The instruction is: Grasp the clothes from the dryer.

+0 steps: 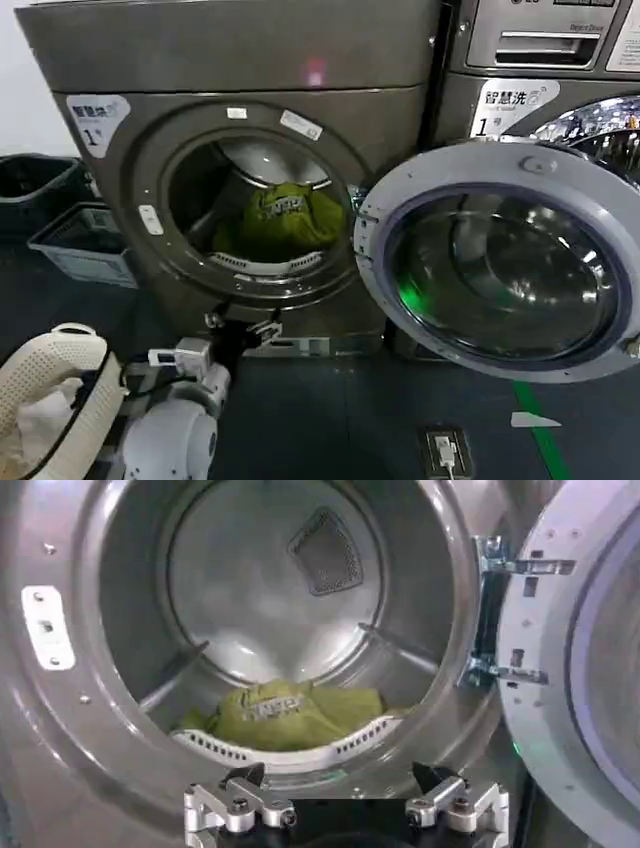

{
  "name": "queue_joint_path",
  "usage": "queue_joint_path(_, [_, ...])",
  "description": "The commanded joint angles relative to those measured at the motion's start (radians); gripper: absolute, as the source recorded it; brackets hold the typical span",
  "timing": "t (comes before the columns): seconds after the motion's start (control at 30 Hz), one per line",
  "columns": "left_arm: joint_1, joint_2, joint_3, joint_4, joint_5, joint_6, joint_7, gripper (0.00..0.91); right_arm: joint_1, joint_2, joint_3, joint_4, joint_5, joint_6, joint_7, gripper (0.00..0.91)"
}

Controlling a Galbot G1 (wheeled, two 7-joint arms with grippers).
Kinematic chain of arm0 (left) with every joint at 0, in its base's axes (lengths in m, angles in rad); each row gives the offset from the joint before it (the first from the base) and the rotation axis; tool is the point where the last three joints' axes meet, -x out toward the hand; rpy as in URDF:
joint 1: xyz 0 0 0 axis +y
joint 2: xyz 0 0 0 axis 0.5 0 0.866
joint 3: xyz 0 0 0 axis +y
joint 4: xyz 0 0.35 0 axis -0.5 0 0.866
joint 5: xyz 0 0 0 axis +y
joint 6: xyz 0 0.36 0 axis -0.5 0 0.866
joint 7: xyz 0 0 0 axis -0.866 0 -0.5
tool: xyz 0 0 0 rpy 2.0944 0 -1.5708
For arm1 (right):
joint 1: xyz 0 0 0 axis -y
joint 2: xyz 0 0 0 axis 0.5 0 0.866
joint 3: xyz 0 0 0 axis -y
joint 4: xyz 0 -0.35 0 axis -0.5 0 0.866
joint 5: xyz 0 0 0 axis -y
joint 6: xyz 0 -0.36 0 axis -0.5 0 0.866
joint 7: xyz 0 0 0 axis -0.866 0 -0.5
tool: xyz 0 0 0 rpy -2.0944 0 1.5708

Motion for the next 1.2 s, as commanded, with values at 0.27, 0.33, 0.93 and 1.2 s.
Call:
queue_joint_path(0.27, [0.002,-0.003,0.001,0.002,0.001,0.049,0.001,0.907,0.002,-0.001,0.000,-0.003,-0.001,0.001,-0.001,0.907])
queue_joint_path(0.33, [0.002,-0.003,0.001,0.003,0.001,0.049,0.001,0.907,0.002,0.000,0.000,-0.003,-0.002,0.002,0.000,0.907])
queue_joint_path(0.93, [0.003,-0.004,0.003,0.001,0.000,0.049,0.004,0.907,0.003,-0.001,0.000,-0.008,-0.002,0.004,-0.001,0.907])
queue_joint_path(1.2, [0.005,-0.004,0.002,0.000,0.000,0.049,0.004,0.907,0.005,0.001,-0.005,-0.008,-0.003,0.004,-0.003,0.907])
